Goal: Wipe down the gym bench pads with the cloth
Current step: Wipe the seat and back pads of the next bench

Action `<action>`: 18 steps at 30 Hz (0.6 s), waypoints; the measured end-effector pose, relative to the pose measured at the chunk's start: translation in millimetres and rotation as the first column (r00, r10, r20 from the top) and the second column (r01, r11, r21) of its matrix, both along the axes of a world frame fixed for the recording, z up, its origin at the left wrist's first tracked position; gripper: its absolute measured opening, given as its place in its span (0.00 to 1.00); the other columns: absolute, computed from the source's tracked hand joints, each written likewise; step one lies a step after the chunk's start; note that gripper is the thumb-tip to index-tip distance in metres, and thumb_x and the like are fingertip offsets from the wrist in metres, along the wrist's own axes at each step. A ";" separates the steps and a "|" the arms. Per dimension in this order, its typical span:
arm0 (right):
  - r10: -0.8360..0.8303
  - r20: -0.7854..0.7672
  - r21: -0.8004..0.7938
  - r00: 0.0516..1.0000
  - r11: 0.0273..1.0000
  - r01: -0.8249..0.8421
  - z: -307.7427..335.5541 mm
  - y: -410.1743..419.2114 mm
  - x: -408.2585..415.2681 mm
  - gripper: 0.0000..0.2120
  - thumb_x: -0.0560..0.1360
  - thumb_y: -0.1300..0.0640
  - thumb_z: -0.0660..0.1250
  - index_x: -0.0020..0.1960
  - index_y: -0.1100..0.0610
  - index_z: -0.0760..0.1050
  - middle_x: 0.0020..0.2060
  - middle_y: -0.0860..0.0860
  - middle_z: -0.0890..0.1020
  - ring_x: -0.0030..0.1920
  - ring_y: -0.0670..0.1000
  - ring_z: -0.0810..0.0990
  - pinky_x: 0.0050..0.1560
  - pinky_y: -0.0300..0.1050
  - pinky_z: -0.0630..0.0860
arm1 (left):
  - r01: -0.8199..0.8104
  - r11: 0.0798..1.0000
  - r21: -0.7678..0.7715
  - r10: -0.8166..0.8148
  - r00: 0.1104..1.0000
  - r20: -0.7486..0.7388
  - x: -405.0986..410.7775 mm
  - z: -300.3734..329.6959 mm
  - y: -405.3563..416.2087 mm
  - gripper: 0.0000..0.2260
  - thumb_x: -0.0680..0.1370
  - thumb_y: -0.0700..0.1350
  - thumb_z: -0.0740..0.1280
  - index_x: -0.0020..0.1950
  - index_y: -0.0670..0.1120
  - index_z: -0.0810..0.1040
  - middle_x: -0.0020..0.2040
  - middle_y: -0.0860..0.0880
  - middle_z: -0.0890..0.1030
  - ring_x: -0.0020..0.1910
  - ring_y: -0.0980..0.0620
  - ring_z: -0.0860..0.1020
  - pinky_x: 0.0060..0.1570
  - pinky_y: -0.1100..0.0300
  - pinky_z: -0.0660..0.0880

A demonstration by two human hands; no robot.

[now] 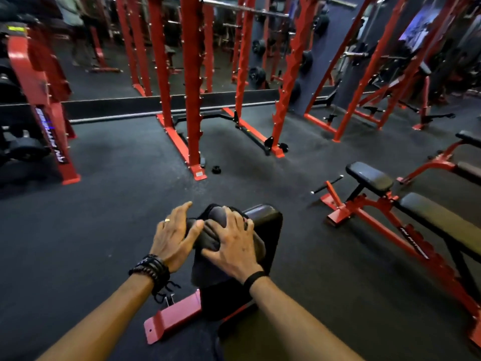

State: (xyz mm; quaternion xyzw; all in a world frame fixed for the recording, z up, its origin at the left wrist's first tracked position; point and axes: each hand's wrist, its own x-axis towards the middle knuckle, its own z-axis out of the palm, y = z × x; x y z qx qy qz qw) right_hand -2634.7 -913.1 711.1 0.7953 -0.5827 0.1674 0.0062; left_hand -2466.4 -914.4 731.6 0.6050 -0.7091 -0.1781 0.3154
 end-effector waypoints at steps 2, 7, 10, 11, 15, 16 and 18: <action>0.058 -0.004 -0.060 0.998 0.996 -0.059 -4.0 -17.2 -15.9 0.29 0.66 0.33 0.61 0.63 0.44 0.74 0.67 0.52 0.71 0.66 0.56 0.69 0.64 0.60 0.63 | -0.022 1.000 0.018 0.022 1.000 0.019 -3.9 -6.8 -8.3 0.37 0.74 0.68 0.47 0.76 0.47 0.63 0.72 0.47 0.69 0.69 0.45 0.69 0.69 0.48 0.63; -0.209 0.050 0.013 0.977 0.978 0.208 9.2 -88.3 -98.9 0.29 0.70 0.32 0.52 0.58 0.46 0.79 0.59 0.47 0.78 0.60 0.54 0.74 0.63 0.56 0.65 | -0.092 0.994 0.059 0.091 0.996 0.026 -0.4 -15.9 -20.7 0.37 0.74 0.68 0.47 0.76 0.47 0.63 0.73 0.48 0.68 0.72 0.47 0.66 0.70 0.50 0.60; -0.194 0.007 0.094 0.981 0.977 0.193 19.1 -106.0 -98.1 0.34 0.68 0.33 0.46 0.54 0.51 0.80 0.57 0.50 0.78 0.61 0.56 0.72 0.62 0.55 0.65 | -0.119 0.991 0.066 0.119 0.993 -0.003 3.0 -17.9 -28.0 0.37 0.75 0.68 0.46 0.76 0.47 0.63 0.73 0.49 0.68 0.72 0.47 0.67 0.71 0.49 0.60; -0.125 0.013 0.083 0.992 0.989 0.123 20.5 -103.2 -83.7 0.35 0.68 0.33 0.47 0.53 0.54 0.81 0.57 0.52 0.79 0.60 0.57 0.73 0.61 0.55 0.66 | -0.132 0.989 0.070 0.134 0.991 -0.021 3.6 -18.3 -31.1 0.37 0.75 0.68 0.46 0.76 0.47 0.63 0.73 0.49 0.68 0.71 0.47 0.67 0.71 0.48 0.60; 0.226 -0.054 0.006 0.973 0.974 -0.226 6.5 -63.8 -5.5 0.30 0.68 0.35 0.56 0.50 0.57 0.82 0.54 0.55 0.81 0.55 0.58 0.76 0.56 0.54 0.71 | -0.125 0.990 0.062 0.130 0.987 -0.095 0.2 -16.7 -51.5 0.35 0.75 0.67 0.47 0.75 0.47 0.65 0.71 0.48 0.70 0.70 0.47 0.69 0.71 0.47 0.62; 0.294 -0.082 -0.003 0.952 0.955 -0.295 1.9 -54.8 6.3 0.28 0.67 0.34 0.58 0.49 0.56 0.81 0.52 0.55 0.80 0.54 0.57 0.76 0.55 0.54 0.70 | -0.099 0.993 0.063 0.105 0.989 -0.105 -1.4 -16.2 -57.4 0.35 0.75 0.67 0.48 0.74 0.47 0.66 0.71 0.49 0.70 0.69 0.47 0.70 0.70 0.46 0.62; 0.331 -0.053 -0.022 0.942 0.943 -0.333 2.4 -56.0 3.3 0.26 0.66 0.34 0.61 0.49 0.54 0.80 0.51 0.53 0.80 0.53 0.56 0.76 0.53 0.53 0.71 | -0.032 0.998 0.057 0.038 0.994 -0.104 -3.8 -14.9 -67.8 0.33 0.76 0.67 0.48 0.74 0.48 0.66 0.70 0.49 0.71 0.68 0.49 0.71 0.70 0.45 0.64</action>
